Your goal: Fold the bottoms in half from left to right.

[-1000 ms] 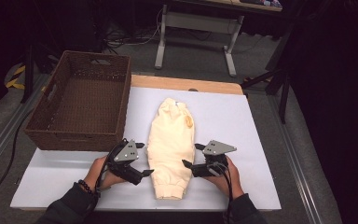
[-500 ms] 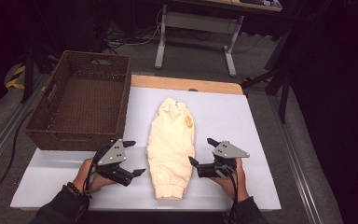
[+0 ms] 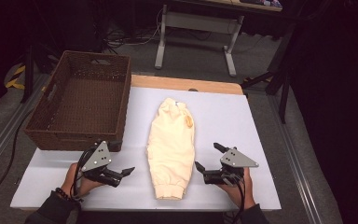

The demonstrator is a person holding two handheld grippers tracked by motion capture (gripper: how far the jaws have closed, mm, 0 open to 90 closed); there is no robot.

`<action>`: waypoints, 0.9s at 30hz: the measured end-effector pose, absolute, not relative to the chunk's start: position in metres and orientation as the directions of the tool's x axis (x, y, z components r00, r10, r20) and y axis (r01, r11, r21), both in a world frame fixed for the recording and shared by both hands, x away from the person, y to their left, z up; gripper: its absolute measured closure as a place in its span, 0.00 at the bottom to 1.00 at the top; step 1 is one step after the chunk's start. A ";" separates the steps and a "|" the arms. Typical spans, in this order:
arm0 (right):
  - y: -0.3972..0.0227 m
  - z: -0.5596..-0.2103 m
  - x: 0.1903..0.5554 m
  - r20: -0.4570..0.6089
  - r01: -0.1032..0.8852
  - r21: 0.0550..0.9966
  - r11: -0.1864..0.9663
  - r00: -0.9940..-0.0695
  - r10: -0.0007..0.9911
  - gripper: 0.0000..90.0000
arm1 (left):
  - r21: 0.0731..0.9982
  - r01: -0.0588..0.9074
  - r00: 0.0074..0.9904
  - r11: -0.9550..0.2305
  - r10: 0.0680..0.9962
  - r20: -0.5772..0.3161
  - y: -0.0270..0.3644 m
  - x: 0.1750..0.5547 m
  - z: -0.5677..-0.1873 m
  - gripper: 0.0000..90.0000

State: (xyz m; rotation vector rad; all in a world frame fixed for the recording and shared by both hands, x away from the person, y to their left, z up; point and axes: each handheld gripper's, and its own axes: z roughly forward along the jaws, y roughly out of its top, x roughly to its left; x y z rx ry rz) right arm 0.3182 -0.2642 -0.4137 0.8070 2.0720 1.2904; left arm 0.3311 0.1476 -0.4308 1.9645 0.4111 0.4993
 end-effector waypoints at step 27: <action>-0.289 -0.425 0.306 -0.166 0.176 0.923 0.343 -0.621 0.766 0.08 | 0.922 0.146 0.801 -0.358 0.590 0.102 0.187 0.309 -0.448 0.07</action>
